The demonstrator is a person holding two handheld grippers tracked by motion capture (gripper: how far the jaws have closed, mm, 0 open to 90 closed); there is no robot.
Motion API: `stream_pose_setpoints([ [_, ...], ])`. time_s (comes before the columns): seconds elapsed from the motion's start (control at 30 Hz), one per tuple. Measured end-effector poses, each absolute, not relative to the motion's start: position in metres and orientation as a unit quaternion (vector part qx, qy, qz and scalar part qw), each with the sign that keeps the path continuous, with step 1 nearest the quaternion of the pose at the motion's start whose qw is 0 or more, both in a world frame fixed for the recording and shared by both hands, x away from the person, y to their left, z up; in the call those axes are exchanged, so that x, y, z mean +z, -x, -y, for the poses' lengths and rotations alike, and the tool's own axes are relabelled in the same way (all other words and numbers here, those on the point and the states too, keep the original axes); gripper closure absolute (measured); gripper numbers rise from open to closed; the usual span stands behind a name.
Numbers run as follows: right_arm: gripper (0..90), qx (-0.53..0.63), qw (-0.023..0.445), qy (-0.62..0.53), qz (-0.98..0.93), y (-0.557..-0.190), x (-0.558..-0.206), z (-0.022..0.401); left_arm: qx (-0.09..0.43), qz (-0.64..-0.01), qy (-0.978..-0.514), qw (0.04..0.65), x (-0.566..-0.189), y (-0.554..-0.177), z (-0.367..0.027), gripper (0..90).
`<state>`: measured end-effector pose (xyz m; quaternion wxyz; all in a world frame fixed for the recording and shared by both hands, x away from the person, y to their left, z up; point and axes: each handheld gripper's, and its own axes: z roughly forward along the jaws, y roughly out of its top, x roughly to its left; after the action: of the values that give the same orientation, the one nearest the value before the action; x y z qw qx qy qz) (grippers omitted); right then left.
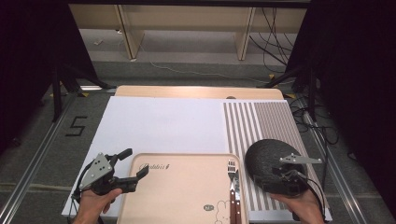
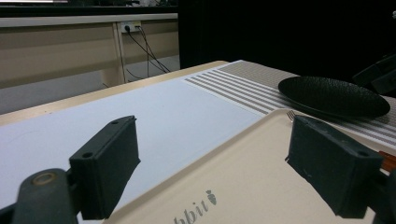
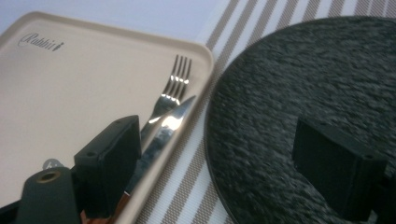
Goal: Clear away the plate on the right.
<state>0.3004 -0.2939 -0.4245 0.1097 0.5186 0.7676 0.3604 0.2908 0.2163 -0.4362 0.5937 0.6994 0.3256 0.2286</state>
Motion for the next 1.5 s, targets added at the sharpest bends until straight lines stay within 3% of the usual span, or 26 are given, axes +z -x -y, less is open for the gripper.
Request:
stream_pose_setpoints([
  [0.2, 16.8, 0.361, 0.088, -0.555, -0.744, -0.292, -0.427, 0.31, 0.229, -0.325, -0.698, 0.595, -0.435, -0.29, -0.216, 15.7],
  [0.73, 16.8, 0.365, 0.084, -0.62, -0.689, -0.273, -0.435, 0.335, 0.228, -0.326, -0.699, 0.594, -0.436, -0.29, -0.217, 15.7],
  [0.77, 16.8, 0.369, 0.1, -0.609, -0.694, -0.272, -0.438, 0.339, 0.227, -0.325, -0.698, 0.597, -0.436, -0.29, -0.217, 15.7],
  [1.5, 17.5, 0.368, 0.081, -0.67, -0.64, -0.258, -0.446, 0.37, 0.229, -0.325, -0.699, 0.594, -0.436, -0.289, -0.218, 15.7],
])
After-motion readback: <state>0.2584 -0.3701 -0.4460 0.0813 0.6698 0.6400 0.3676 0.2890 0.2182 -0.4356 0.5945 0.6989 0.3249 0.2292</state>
